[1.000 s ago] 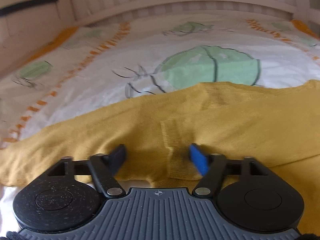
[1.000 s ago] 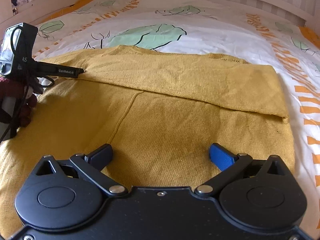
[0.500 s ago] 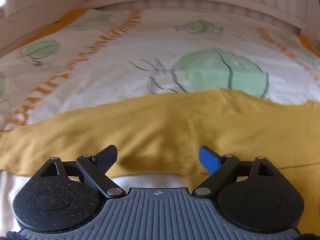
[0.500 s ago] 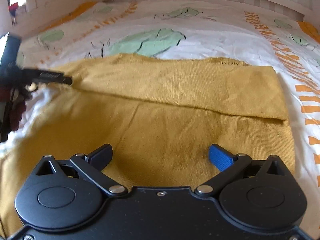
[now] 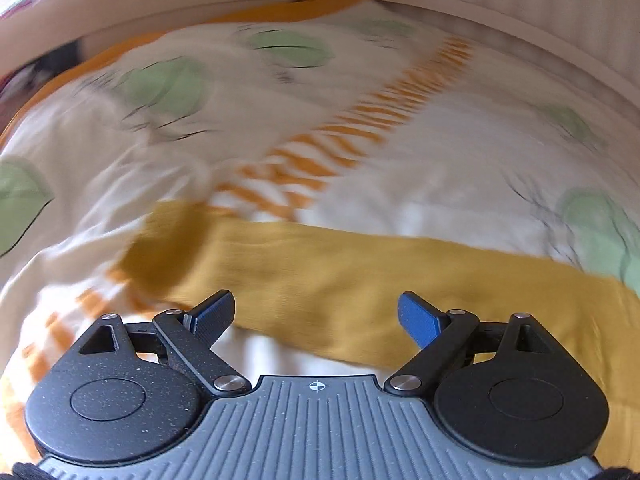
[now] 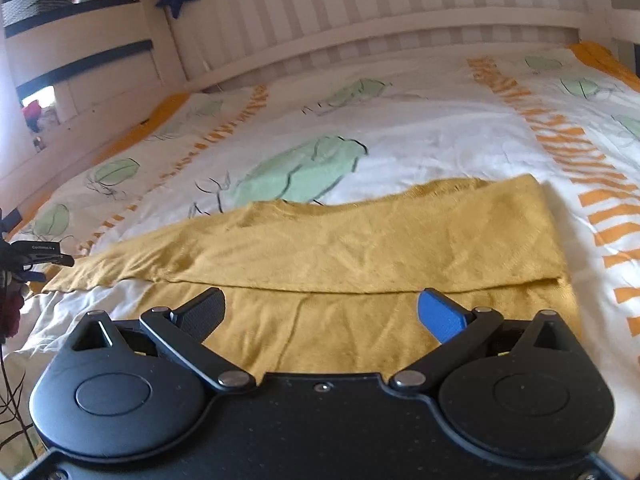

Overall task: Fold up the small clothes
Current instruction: 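Move the left gripper to the other sleeve cuff and grasp it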

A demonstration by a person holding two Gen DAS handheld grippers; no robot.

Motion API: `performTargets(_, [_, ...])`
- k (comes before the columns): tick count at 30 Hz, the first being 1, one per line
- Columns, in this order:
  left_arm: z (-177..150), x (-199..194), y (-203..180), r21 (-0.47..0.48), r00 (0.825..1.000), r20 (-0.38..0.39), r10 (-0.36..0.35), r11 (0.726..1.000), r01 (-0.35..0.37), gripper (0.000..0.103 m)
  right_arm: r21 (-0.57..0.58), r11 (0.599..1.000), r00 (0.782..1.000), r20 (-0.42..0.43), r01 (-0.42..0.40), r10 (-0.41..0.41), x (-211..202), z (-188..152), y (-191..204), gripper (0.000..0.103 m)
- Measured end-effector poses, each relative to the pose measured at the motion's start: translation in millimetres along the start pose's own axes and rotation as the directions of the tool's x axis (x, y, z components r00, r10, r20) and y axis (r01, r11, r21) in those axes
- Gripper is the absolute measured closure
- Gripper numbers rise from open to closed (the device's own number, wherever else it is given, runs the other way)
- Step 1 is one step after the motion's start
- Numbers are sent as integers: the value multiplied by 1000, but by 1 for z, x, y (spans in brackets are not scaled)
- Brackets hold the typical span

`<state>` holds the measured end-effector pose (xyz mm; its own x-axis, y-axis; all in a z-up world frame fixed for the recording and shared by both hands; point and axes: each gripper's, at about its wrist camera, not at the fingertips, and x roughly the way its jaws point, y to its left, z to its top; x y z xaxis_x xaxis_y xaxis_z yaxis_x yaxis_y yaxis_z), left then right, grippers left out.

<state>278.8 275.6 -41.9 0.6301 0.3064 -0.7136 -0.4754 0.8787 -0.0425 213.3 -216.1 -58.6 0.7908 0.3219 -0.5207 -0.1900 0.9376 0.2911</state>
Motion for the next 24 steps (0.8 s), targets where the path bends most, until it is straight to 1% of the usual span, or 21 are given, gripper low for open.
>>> performTargets(2, [5, 3, 20, -55, 999, -4, 34, 998, -34, 14, -2, 1000, 1000, -5, -12, 12, 3, -2, 3, 1])
performTargets(6, [3, 7, 51, -105, 995, -6, 101, 989, -102, 14, 56, 998, 999, -41, -25, 27, 9, -6, 6, 1])
performTargets(7, [1, 10, 58, -133, 994, -17, 104, 985, -106, 14, 78, 997, 998, -54, -29, 33, 10, -8, 6, 1])
performTargets(9, [-4, 16, 71, -199, 996, -41, 84, 976, -91, 14, 109, 993, 996, -77, -40, 49, 12, -10, 7, 1])
performTargets(11, [-5, 22, 77, -234, 996, -43, 74, 969, -82, 14, 122, 991, 994, -95, -49, 61, 15, -12, 9, 1])
performTargets(20, [0, 49, 70, -175, 995, -9, 100, 979, -100, 14, 125, 990, 989, -120, -66, 81, 21, -23, 18, 1])
performTargets(24, [3, 56, 70, -170, 997, 11, 81, 982, -78, 14, 134, 989, 989, -123, -68, 85, 22, -24, 18, 1])
